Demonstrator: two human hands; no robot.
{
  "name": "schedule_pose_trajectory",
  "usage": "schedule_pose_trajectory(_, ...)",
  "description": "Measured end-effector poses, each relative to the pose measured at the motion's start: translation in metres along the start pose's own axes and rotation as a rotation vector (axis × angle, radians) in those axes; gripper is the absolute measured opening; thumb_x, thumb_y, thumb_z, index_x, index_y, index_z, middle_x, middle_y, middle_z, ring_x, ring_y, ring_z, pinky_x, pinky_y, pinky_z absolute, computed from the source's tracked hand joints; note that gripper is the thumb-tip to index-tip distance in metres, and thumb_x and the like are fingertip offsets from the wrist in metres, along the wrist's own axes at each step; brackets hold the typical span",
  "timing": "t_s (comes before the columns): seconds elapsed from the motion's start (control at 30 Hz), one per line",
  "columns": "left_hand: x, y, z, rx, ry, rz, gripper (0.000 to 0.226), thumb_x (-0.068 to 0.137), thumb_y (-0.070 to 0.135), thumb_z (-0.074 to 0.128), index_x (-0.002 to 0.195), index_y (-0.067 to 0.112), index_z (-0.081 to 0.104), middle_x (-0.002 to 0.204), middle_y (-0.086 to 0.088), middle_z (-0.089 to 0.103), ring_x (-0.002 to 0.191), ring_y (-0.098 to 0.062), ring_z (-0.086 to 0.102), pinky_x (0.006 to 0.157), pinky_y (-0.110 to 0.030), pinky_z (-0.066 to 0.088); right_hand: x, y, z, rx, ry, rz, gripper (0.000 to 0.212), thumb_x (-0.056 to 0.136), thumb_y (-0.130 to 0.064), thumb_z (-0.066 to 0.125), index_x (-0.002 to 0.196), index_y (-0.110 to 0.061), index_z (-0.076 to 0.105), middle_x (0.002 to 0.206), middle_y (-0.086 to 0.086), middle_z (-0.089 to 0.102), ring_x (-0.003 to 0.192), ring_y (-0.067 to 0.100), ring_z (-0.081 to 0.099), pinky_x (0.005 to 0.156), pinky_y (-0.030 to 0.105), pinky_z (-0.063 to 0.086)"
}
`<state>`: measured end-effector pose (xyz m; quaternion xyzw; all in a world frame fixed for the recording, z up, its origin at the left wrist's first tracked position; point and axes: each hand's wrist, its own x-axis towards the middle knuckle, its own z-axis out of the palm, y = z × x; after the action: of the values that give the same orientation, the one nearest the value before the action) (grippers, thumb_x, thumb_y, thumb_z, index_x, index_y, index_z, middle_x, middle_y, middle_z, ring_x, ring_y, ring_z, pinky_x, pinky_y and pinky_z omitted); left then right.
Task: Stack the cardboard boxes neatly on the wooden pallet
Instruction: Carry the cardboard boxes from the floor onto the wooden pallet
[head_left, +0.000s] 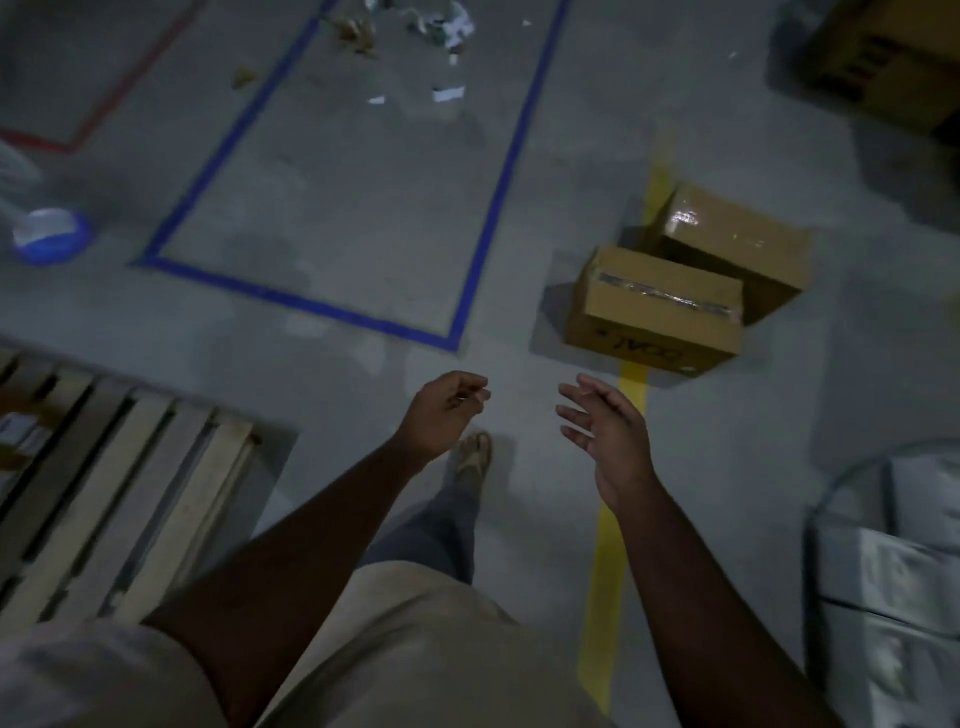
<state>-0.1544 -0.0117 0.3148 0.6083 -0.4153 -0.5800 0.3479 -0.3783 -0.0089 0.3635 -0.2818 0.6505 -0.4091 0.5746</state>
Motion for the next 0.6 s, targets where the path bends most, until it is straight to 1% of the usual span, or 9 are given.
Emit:
schedule_pose_trajectory(0.13,0.100,0.029,0.036,0.076,-0.058,0.005,0.018,0.097,0.001,0.062,0.111,0.013,0.066,0.107,-0.012,0.072,0.088,-0.018,0.067,0.073,-0.015,0.050,0.102,-0.028,-0.026,0.071,0.045,0.031,0.031,0.102,-0.024,0.064,0.129,-0.008,0.065,0.120,0.005,0.076,0.110,0.028,0.073,0.101,0.050,0.055)
schedule_pose_trajectory(0.23,0.179,0.054,0.058,0.156,-0.078,0.000,0.017,0.097,0.005,0.063,0.110,0.017,0.066,0.111,-0.011,0.073,0.094,-0.018,0.068,0.082,-0.023,0.053,0.173,-0.045,-0.038,0.142,0.087,0.097,0.034,0.101,-0.022,0.065,0.132,-0.007,0.063,0.122,0.007,0.075,0.110,0.029,0.073,0.102,0.050,0.055)
schedule_pose_trajectory(0.3,0.227,0.071,0.080,0.228,-0.148,-0.010,0.017,0.097,0.008,0.065,0.110,0.019,0.067,0.113,-0.010,0.073,0.099,-0.020,0.068,0.087,-0.030,0.055,0.212,-0.053,-0.050,0.198,0.137,0.136,0.033,0.100,-0.022,0.067,0.130,-0.007,0.063,0.119,0.007,0.076,0.109,0.029,0.074,0.099,0.047,0.056)
schedule_pose_trajectory(0.33,0.252,0.081,0.095,0.272,-0.190,-0.014,0.016,0.097,0.009,0.065,0.110,0.020,0.067,0.113,-0.009,0.073,0.100,-0.021,0.068,0.087,-0.031,0.055,0.231,-0.058,-0.059,0.231,0.175,0.156,0.033,0.100,-0.022,0.067,0.129,-0.008,0.064,0.117,0.006,0.077,0.108,0.029,0.074,0.097,0.046,0.057)
schedule_pose_trajectory(0.4,0.287,0.100,0.119,0.345,-0.245,-0.017,0.015,0.098,0.010,0.064,0.109,0.020,0.067,0.113,-0.008,0.073,0.098,-0.022,0.068,0.083,-0.031,0.054,0.255,-0.067,-0.069,0.284,0.216,0.183,0.032,0.101,-0.023,0.067,0.129,-0.009,0.064,0.115,0.005,0.078,0.104,0.027,0.075,0.093,0.043,0.058)
schedule_pose_trajectory(0.47,0.326,0.120,0.150,0.389,-0.299,-0.022,0.015,0.098,0.007,0.063,0.109,0.018,0.066,0.112,-0.011,0.073,0.094,-0.023,0.067,0.080,-0.031,0.050,0.284,-0.077,-0.084,0.345,0.251,0.217,0.031,0.102,-0.024,0.065,0.129,-0.010,0.064,0.116,0.007,0.077,0.100,0.026,0.075,0.090,0.042,0.058)
schedule_pose_trajectory(0.53,0.366,0.136,0.181,0.444,-0.348,-0.038,0.014,0.098,0.010,0.064,0.108,0.019,0.066,0.111,-0.011,0.073,0.095,-0.024,0.068,0.080,-0.031,0.051,0.316,-0.085,-0.096,0.408,0.270,0.251,0.028,0.102,-0.021,0.065,0.127,-0.009,0.065,0.116,0.009,0.076,0.097,0.026,0.074,0.087,0.041,0.056)
schedule_pose_trajectory(0.6,0.417,0.150,0.218,0.522,-0.384,-0.033,0.013,0.097,0.017,0.066,0.110,0.021,0.067,0.110,-0.007,0.074,0.099,-0.024,0.070,0.083,-0.033,0.054,0.360,-0.093,-0.110,0.492,0.281,0.268,0.031,0.096,-0.023,0.072,0.124,-0.011,0.066,0.117,0.012,0.075,0.090,0.025,0.071,0.081,0.040,0.053)
